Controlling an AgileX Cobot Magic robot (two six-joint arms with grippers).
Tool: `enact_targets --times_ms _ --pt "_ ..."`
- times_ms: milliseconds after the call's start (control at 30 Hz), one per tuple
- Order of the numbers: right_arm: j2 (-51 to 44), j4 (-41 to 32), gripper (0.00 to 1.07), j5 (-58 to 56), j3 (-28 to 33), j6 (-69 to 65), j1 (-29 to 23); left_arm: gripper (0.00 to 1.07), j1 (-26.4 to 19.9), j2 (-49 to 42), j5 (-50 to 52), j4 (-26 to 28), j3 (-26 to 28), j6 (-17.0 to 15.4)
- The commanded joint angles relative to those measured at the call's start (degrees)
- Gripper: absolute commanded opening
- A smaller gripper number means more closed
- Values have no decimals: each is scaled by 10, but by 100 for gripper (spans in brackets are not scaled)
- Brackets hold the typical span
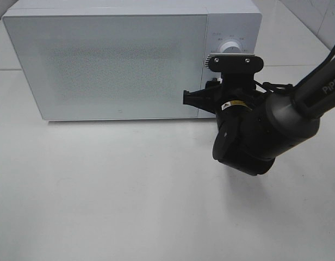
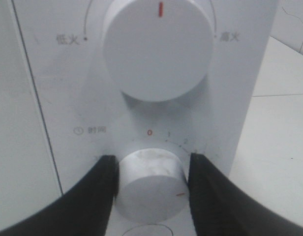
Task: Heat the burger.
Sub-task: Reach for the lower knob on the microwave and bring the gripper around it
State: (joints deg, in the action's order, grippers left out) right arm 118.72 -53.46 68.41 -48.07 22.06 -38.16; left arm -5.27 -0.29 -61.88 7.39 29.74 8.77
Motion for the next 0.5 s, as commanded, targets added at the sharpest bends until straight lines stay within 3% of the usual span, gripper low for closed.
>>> enact_targets --times_ms 33,67,167,500 --pt "3 -1 32 114 -8 -13 6 100 -1 -13 6 3 -2 -3" --pt "2 -1 25 114 -8 -19 6 100 -1 -13 6 3 -2 -3" --pt "1 -1 16 111 -8 -31 6 100 -1 -13 6 3 -2 -3" --pt "-2 1 8 94 -8 -68 6 100 -1 -13 6 3 -2 -3"
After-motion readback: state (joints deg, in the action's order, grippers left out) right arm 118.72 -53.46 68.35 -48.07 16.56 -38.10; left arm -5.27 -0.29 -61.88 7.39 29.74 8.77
